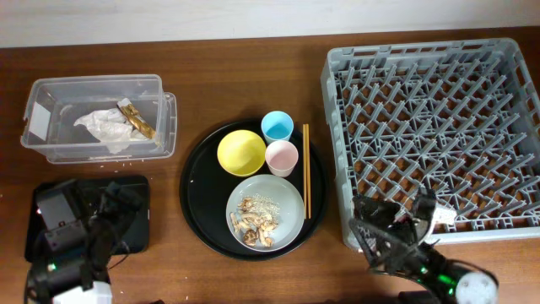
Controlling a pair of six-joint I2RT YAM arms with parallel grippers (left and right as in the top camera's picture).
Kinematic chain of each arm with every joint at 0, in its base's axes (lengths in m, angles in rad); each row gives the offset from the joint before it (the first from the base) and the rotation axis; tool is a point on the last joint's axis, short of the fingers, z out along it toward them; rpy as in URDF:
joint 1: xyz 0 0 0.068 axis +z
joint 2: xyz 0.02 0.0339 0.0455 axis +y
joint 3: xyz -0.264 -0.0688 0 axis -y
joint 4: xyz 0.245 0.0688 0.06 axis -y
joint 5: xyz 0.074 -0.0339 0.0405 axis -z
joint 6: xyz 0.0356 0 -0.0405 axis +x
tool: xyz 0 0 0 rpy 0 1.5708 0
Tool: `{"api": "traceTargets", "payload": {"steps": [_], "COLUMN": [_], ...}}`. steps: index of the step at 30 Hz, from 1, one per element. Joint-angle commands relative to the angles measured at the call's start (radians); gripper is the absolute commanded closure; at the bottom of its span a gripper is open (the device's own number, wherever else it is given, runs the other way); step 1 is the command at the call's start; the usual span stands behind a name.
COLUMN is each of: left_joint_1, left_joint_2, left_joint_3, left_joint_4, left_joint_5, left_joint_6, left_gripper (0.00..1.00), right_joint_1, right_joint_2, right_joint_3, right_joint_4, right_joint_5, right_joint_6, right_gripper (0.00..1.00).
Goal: Sort waste into correct bins and load items into the dishwasher rack
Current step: 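Reach the right gripper over the tray and grasp the pink cup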
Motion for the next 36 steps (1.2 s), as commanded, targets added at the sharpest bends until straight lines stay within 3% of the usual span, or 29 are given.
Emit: {"api": "traceTargets", "payload": {"steps": [1, 5, 8, 9, 12, 15, 20, 23, 24, 25, 27, 30, 31, 36], "left_joint_1": [0.007, 0.007, 0.007, 0.007, 0.007, 0.007, 0.007, 0.007, 0.007, 0.007, 0.007, 0.007, 0.007, 0.007], "left_joint_2": [0.064, 0.134, 0.17, 0.179, 0.182, 0.183, 0.183, 0.182, 0.182, 0.182, 0.182, 0.182, 0.182, 0.182], "left_joint_3": [-0.001, -0.001, -0.001, -0.001, -0.001, -0.001, -0.001, -0.001, -0.001, -0.001, -0.001, -0.001, -0.001, -0.001], "left_joint_4": [-0.005, -0.013, -0.013, -0.013, -0.013, -0.013, -0.013, -0.013, -0.013, -0.013, -0.013, -0.013, -0.013, -0.013], "left_joint_5": [0.009, 0.009, 0.009, 0.009, 0.009, 0.009, 0.009, 0.009, 0.009, 0.009, 0.009, 0.009, 0.009, 0.009], "left_joint_6": [-0.011, -0.01, -0.01, -0.01, -0.01, -0.01, -0.01, -0.01, -0.01, -0.01, -0.01, -0.01, -0.01, -0.01], "left_gripper": [0.01, 0.01, 0.01, 0.01, 0.01, 0.01, 0.01, 0.01, 0.01, 0.01, 0.01, 0.01, 0.01, 0.01], "right_joint_1": [0.005, 0.018, 0.158, 0.277, 0.563, 0.686, 0.706, 0.706, 0.706, 0.704, 0.703, 0.706, 0.705, 0.705], "right_joint_2": [0.22, 0.626, 0.873, 0.964, 1.145, 1.307, 1.666, 1.743, 1.759, 1.783, 1.831, 1.899, 1.932, 1.993], "right_joint_3": [0.239, 0.656, 0.949, 1.062, 1.226, 1.304, 1.618, 1.651, 1.644, 1.639, 1.639, 1.639, 1.639, 1.639], "right_joint_4": [-0.184, -0.526, -0.861, -0.974, -1.09, -1.154, -1.422, -1.375, -1.352, -1.324, -1.294, -1.276, -1.28, -1.28], "right_joint_5": [0.005, -0.044, 0.167, 0.38, 0.77, 0.882, 0.884, 0.779, 0.789, 0.796, 0.805, 0.868, 0.905, 0.971], "right_joint_6": [-0.31, -0.667, -0.877, -0.894, -0.858, -0.826, -0.867, -0.867, -0.867, -0.843, -0.664, -0.559, -0.51, -0.439], "right_gripper": [0.02, 0.01, 0.01, 0.01, 0.01, 0.02, 0.01, 0.01, 0.05, 0.07, 0.14, 0.19, 0.26, 0.36]}}
